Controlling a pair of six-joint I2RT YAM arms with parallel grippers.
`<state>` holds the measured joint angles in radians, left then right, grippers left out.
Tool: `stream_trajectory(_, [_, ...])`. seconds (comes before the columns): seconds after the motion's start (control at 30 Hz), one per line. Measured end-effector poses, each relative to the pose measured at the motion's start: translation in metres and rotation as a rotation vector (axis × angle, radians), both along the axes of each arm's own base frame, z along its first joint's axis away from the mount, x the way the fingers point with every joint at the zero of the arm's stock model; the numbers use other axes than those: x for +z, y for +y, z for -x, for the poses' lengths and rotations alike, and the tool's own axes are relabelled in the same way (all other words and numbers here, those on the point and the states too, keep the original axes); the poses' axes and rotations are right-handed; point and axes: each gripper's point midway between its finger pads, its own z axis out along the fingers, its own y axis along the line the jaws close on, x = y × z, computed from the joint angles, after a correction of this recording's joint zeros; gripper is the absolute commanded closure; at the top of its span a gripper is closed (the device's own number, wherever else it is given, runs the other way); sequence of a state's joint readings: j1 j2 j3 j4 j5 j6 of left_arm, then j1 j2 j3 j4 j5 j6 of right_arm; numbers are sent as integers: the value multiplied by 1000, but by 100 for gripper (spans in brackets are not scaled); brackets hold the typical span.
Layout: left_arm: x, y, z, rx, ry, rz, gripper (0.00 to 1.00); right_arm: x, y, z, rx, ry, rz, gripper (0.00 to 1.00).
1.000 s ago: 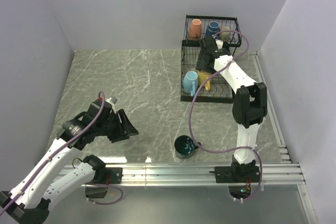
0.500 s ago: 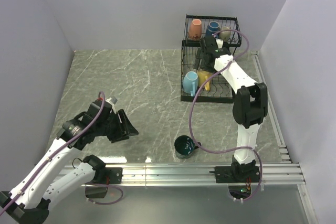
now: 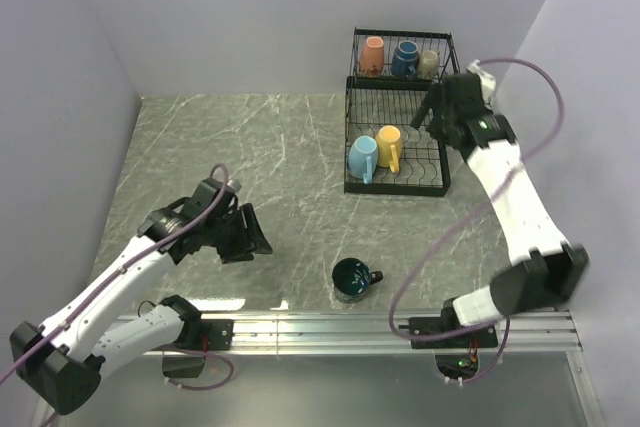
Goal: Load the cups into the dish rack
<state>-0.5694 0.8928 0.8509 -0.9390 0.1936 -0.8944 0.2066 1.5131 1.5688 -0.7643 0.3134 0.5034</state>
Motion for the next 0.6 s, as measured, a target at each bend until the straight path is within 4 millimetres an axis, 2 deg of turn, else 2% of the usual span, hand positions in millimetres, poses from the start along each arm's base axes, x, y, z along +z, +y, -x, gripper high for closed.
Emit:
stream_trajectory(0.07, [-4,-9,-5,-23,6,2,41,12,-3,28,0,-36,-47,0])
stream_trajectory(0.13, [-12,-20,-8,-60,21,-9,41,14,7,51,30,-53,-89,0])
stream_trajectory(0.23, [-27,-41,-8,-140,59,-44,41,-7,27,88,92,-25,-165,0])
stream_trajectory(0.33, [-42,-67,-5,-238,85,-83,42,-39,34,121,117,44,-228,0])
stream_trajectory(0.4, [-52,-86,-2,-300,96,-109,42,-52,36,138,126,83,-257,0])
stream_trajectory(0.47, [-60,-102,3,-353,109,-135,42,-56,37,150,133,93,-274,0])
stream_trajectory(0.6, [-68,-130,8,-436,104,-152,43,-50,32,172,135,57,-293,0])
